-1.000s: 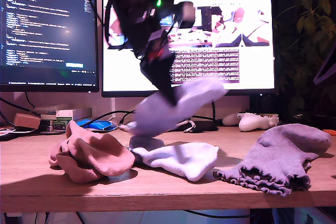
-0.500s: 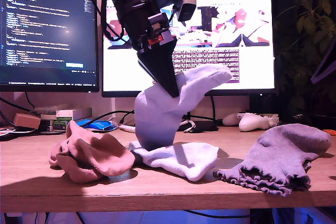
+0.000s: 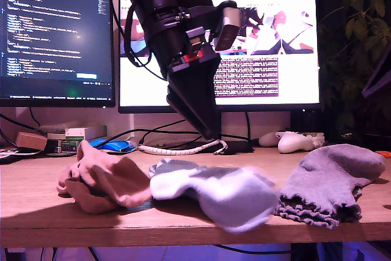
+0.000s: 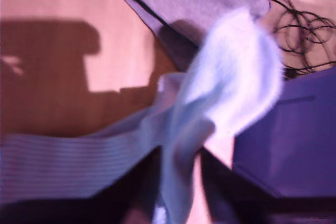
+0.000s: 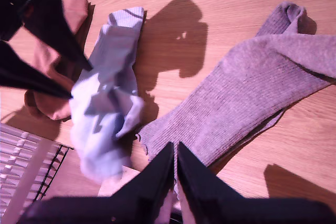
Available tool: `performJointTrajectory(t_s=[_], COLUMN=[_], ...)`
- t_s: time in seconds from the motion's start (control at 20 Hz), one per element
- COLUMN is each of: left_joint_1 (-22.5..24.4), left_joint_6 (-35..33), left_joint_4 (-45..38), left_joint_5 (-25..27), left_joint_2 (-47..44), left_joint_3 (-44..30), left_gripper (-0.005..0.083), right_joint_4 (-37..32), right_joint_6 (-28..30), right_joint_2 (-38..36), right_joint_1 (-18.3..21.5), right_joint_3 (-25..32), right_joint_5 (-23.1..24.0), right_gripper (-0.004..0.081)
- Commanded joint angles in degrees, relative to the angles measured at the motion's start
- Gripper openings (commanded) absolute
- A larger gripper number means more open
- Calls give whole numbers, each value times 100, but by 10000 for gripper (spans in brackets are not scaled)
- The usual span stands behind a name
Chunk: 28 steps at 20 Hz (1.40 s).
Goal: Pair up the socks based on colour and pattern, by placing them on top of one another
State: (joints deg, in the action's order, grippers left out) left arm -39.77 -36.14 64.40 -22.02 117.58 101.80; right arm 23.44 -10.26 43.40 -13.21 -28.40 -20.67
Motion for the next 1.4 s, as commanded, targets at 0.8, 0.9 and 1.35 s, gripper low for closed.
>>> performJointTrajectory(t_s=[0.8, 0.9, 1.35], left_joint_1=[380, 380, 426], left_joint_6=[2131, 2142, 2645], left_joint_4=[-1838, -1880, -4500], left_joint_5=[846, 916, 1279], left_joint_2=[-638, -944, -3799], left_joint_3=[-103, -225, -3733], left_gripper=[-23, -23, -23], right_joint_4=[-2179, -2186, -2673], right_joint_6=[798, 1043, 1394], right_joint_2=[31, 13, -577], right_joint_1=[-20, -28, -728], right_joint_3=[-59, -57, -55], right_joint_5=[804, 828, 1379], right_gripper=[-11, -11, -11])
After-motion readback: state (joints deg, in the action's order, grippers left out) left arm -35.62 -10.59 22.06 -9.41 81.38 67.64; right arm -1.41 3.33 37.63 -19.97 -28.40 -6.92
